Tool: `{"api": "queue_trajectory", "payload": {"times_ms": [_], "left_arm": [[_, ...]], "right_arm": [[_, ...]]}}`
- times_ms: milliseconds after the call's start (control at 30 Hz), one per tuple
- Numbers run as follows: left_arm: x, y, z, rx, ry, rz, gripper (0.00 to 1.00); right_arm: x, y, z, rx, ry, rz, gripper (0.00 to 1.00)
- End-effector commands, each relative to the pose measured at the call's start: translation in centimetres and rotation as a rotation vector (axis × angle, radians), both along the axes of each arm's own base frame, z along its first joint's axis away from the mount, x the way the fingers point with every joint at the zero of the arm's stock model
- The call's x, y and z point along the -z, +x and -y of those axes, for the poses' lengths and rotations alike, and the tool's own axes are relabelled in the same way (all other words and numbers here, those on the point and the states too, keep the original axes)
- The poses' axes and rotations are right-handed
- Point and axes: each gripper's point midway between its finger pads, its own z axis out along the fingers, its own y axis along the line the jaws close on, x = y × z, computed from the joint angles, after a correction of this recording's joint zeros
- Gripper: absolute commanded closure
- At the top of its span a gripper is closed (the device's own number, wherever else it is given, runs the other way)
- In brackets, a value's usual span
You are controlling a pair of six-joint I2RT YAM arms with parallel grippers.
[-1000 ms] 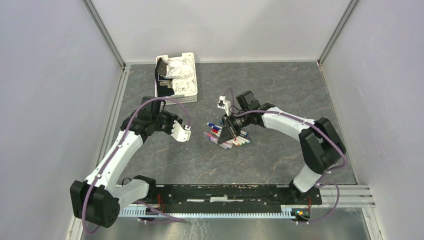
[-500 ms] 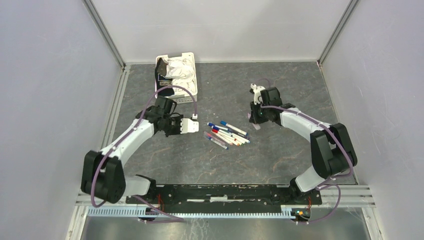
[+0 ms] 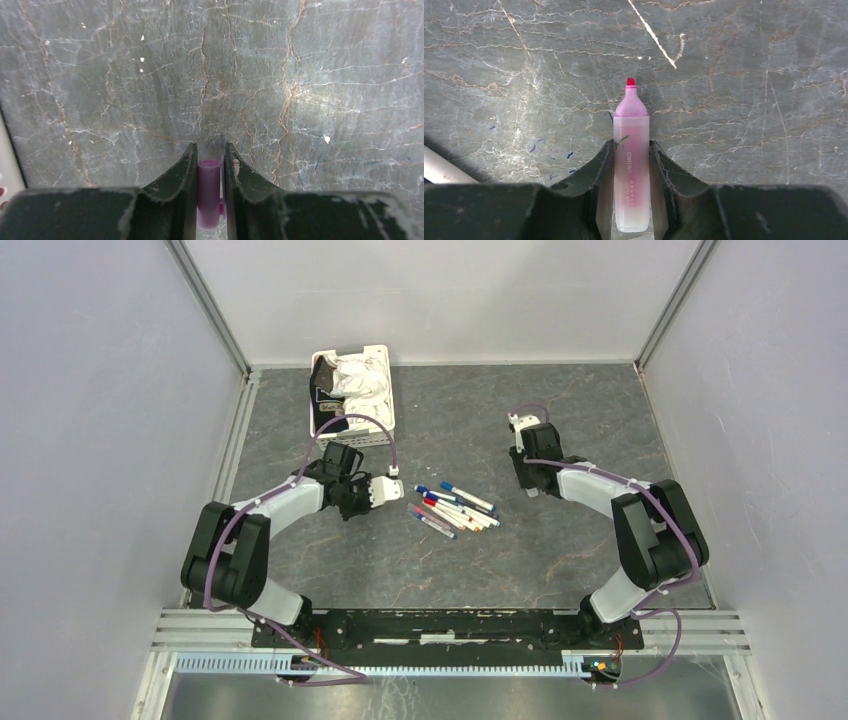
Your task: Open the pen caps
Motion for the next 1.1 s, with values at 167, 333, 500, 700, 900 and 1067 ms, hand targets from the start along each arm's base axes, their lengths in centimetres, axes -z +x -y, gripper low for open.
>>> {"api": "queue_trajectory", "payload": {"times_ms": [167,333,500,700,900,1067], "left_arm": [[-0.3,1.9,0.6,-0.055,-0.041,0.053,0.55],[-2.5,1.8,1.3,-0.034,-0.074,0.051,0.22],[-8.1,2.8,2.6,-0.057,-0.159,0.071,0.02],[-16.3,4.4,3.2,-0.178,-0.263,0.097,0.0],[-19.6,3.9,2.9,-0.234,-0.296,0.081,0.0],[-19.7,2.8,3.1,-0.236,-0.312,0.035,0.0]], "right_arm": [[-2.1,0.8,0.7,0.017,-0.014,0.097,0.51],[-4.6,1.1,-0.7,-0.014,0.048,0.153,0.41],[-7.3,0.5,-5.4,-0.197,0.091,0.213,0.31],[-7.2,-1.3,-11.1,-0.44,0.143,0.166,0.31],[-4.8,-2.6,-13.4,-0.531,0.167,0.087,0.4],[-2.5,-3.5,-14.1,-0.564,0.168,0.018,0.47]]}}
